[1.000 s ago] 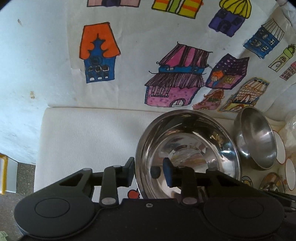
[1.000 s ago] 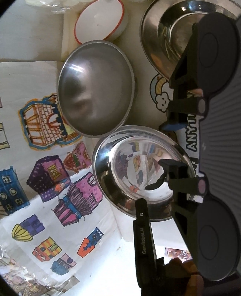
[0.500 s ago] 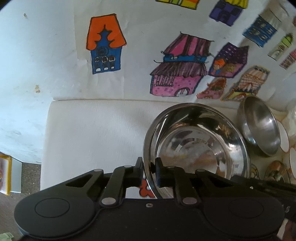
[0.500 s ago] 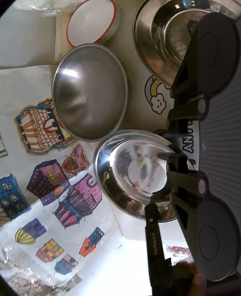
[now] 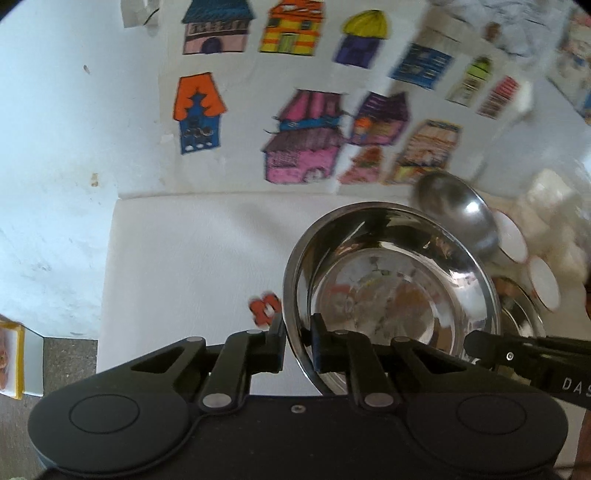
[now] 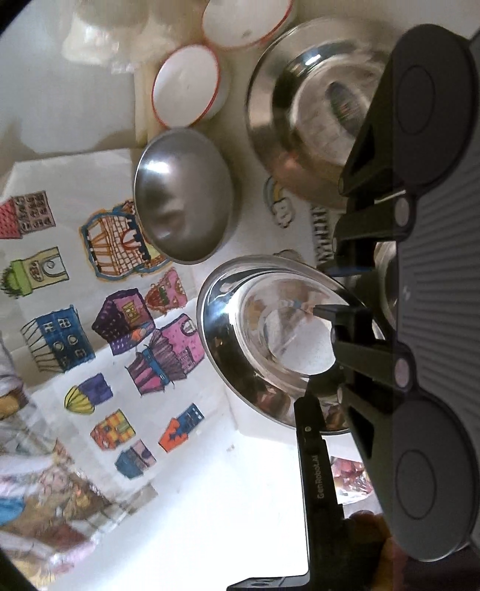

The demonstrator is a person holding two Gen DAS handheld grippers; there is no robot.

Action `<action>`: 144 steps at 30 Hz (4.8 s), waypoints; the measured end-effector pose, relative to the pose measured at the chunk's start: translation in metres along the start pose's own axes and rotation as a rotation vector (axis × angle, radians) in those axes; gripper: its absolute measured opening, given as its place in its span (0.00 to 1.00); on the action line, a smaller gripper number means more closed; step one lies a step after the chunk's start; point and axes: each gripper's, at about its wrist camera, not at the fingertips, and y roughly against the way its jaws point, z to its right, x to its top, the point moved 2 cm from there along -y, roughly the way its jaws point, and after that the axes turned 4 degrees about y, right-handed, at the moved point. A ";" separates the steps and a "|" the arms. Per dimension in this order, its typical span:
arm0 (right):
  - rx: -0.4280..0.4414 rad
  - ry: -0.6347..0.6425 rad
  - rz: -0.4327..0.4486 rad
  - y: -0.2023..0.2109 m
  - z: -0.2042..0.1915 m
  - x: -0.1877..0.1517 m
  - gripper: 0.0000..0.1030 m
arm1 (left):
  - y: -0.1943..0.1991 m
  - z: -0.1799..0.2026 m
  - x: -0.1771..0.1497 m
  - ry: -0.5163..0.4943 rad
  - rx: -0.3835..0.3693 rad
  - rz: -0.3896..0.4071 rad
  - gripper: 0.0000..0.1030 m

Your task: Organize plates and bowls

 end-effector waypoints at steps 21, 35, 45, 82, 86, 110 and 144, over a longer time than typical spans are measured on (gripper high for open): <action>-0.077 -0.007 -0.137 0.062 0.023 -0.063 0.18 | 0.027 0.037 -0.085 -0.175 -0.001 -0.143 0.19; -0.127 0.068 -0.171 0.053 0.011 -0.057 0.24 | 0.013 0.046 -0.084 -0.199 0.045 -0.166 0.22; -0.076 0.122 -0.222 0.048 0.010 -0.052 0.48 | 0.018 0.042 -0.074 -0.132 0.091 -0.157 0.46; -0.149 -0.089 -0.131 0.070 0.166 -0.029 1.00 | -0.101 0.196 -0.011 -0.365 0.009 -0.199 0.99; -0.132 -0.071 -0.128 0.064 0.165 -0.025 0.93 | -0.102 0.196 -0.013 -0.366 0.020 -0.208 0.99; -0.108 -0.136 -0.137 0.085 0.172 -0.041 0.21 | -0.075 0.197 -0.036 -0.279 -0.083 -0.219 0.26; 0.034 0.083 -0.177 0.105 0.074 -0.030 0.21 | 0.025 0.103 -0.038 0.016 0.005 -0.068 0.26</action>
